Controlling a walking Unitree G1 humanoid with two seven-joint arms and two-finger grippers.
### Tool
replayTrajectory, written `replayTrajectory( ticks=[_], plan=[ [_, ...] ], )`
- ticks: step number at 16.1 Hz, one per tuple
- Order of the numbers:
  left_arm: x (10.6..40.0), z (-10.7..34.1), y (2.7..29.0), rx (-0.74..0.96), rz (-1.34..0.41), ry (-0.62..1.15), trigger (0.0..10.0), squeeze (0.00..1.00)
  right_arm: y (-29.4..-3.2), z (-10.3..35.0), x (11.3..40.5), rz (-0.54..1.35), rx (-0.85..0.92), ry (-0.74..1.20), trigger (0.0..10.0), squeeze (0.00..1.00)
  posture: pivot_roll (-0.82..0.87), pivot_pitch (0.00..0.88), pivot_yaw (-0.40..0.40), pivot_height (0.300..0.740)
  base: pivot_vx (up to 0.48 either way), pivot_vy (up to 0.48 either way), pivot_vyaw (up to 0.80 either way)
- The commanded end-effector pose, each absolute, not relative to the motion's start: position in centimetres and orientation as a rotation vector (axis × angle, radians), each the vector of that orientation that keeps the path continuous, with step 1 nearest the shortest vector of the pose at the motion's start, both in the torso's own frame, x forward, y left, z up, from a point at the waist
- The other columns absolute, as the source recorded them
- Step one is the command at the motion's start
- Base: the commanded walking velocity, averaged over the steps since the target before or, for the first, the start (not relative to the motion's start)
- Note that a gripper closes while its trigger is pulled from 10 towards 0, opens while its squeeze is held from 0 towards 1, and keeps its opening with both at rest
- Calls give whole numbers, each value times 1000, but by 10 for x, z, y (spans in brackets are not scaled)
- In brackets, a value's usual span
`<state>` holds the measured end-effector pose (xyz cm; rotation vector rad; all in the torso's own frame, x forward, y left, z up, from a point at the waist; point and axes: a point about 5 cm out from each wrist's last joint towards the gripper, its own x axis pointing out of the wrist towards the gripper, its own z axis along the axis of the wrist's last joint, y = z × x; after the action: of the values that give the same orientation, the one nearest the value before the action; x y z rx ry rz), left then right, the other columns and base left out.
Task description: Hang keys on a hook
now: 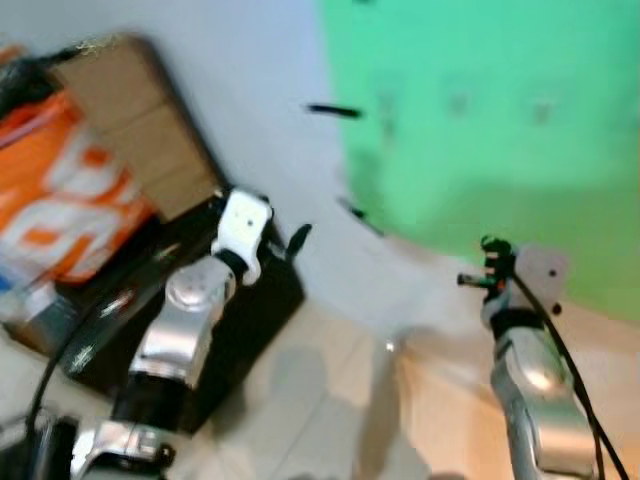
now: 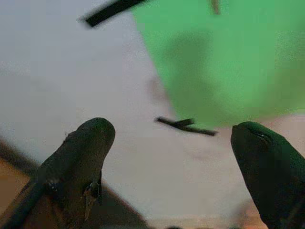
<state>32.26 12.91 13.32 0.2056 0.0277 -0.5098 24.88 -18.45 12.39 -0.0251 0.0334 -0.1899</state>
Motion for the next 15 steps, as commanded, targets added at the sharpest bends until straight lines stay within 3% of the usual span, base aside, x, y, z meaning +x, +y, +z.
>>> replayTrajectory(
  ticks=[1,5,8,11,15],
  plan=[
    [322,135,126,207,-516,10,10000,0,-187,130,247,-183,-45,13,10000,0,-265,0,231,740,349,0,0],
    [312,128,127,195,-479,11,10000,0,-185,133,253,-92,-94,32,10000,0,-215,0,113,740,281,0,0],
    [297,122,123,202,-461,9,10000,0,-190,137,262,-20,-133,53,10000,0,-137,0,-19,740,263,0,0],
    [292,127,122,207,-461,-4,10000,0,-195,136,267,-15,-122,74,10000,0,-120,0,-34,740,260,0,0],
    [289,126,128,227,-481,18,10000,0,-189,133,260,8,-79,78,10000,0,-125,0,16,740,133,0,-800]
  ],
)
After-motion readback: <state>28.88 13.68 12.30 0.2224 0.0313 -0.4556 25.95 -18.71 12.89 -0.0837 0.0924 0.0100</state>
